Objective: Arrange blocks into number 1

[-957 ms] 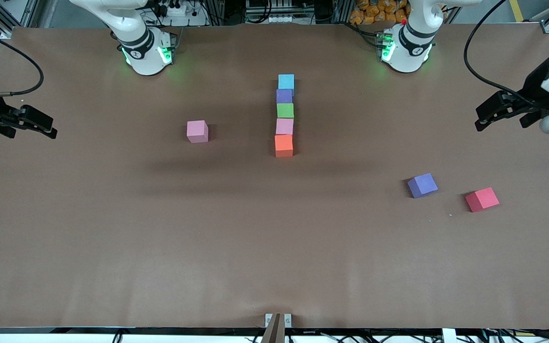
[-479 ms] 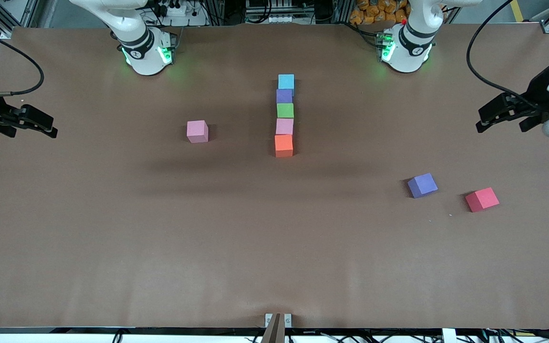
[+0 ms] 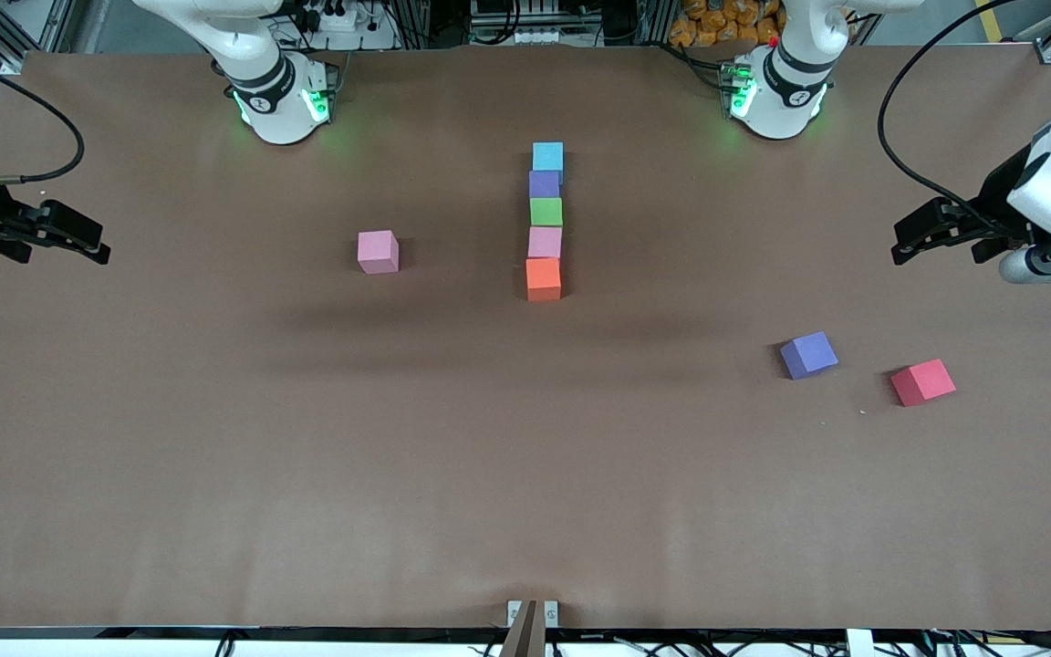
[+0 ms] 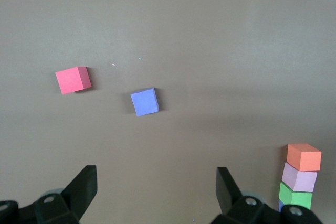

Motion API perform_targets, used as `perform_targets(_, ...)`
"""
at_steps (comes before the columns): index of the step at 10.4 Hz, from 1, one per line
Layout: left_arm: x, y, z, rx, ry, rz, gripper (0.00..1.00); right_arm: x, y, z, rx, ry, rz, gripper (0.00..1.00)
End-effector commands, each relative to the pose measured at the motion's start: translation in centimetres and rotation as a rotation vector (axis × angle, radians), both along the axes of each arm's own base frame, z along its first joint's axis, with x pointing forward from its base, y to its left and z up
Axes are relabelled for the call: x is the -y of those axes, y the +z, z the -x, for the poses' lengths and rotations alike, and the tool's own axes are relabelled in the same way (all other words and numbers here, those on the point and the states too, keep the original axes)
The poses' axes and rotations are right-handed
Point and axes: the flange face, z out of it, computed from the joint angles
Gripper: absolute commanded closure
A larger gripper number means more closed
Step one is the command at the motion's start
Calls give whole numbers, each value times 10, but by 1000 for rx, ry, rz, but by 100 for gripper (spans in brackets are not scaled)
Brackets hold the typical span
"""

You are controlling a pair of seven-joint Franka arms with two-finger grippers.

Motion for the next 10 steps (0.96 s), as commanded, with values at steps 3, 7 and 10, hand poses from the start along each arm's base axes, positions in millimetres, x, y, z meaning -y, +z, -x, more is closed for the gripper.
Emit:
perform_targets(3,-2,8,3,23,-22,-26,0,0,4,0,-2,2,-1,0)
perform_targets(7,2,10,6,29,-32,-51,0,0,4,0,-2,2,-1,0)
perform_targets(10,3,9,7,29,-29,-58,0,0,5,0,0,2,-1,0)
